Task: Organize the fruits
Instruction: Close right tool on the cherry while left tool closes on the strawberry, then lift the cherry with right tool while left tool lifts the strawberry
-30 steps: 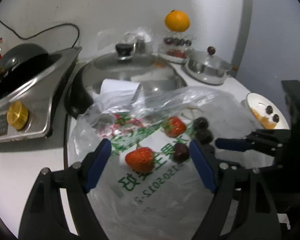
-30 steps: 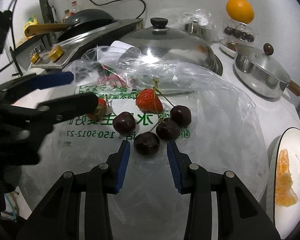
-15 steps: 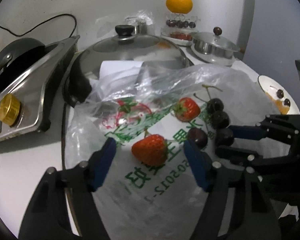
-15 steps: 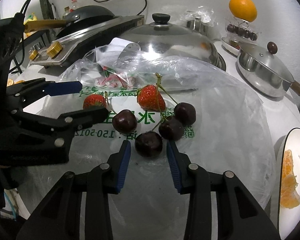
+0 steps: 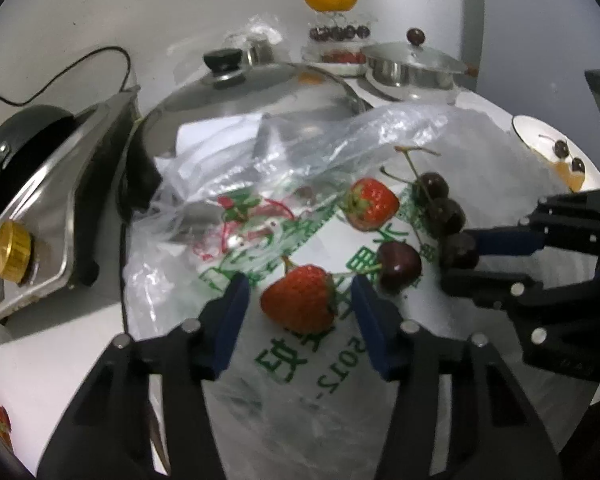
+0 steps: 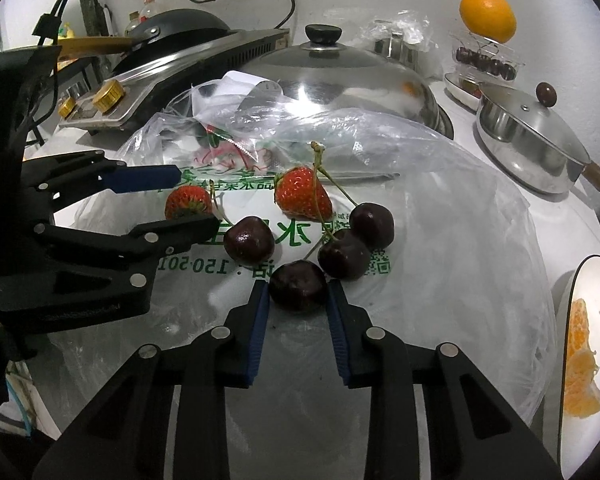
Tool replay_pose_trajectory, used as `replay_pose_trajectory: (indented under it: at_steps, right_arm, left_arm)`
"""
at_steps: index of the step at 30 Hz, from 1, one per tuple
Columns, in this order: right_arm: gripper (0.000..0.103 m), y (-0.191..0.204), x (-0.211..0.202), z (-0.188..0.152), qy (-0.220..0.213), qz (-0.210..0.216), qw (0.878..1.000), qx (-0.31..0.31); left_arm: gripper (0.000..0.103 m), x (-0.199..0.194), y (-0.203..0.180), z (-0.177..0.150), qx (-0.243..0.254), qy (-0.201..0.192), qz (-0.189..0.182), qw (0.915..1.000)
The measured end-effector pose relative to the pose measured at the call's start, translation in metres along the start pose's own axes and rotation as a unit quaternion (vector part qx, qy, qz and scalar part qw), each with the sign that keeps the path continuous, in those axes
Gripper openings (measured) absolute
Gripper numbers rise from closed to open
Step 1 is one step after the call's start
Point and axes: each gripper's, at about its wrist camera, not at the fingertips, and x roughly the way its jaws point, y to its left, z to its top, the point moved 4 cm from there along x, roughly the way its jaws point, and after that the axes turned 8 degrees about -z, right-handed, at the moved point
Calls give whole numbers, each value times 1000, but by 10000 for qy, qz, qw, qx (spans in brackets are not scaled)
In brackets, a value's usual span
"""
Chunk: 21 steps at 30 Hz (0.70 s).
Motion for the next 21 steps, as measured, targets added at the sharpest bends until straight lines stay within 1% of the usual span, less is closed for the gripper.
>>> replay_pose_trajectory:
  at_steps: [4,7,13,21]
  right_arm:
    - [31,-1,-2,1,-42,2,10000,19]
    - [31,-2,-3,2,-65,18,10000,26]
    - [31,-4,-8,4,-129,46,9999,43]
    - [31,-5,-20,5,-263,33,9996,6]
  left_arm:
    - [43,1,4,-2,-105,49,-69,9999]
    - [41,2,8,-3,-223,66,-172,9996]
    - [41,0,10,-3,-366,74,-341,9987]
    - [41,-10,7,-4,-461,-7,-412,9981]
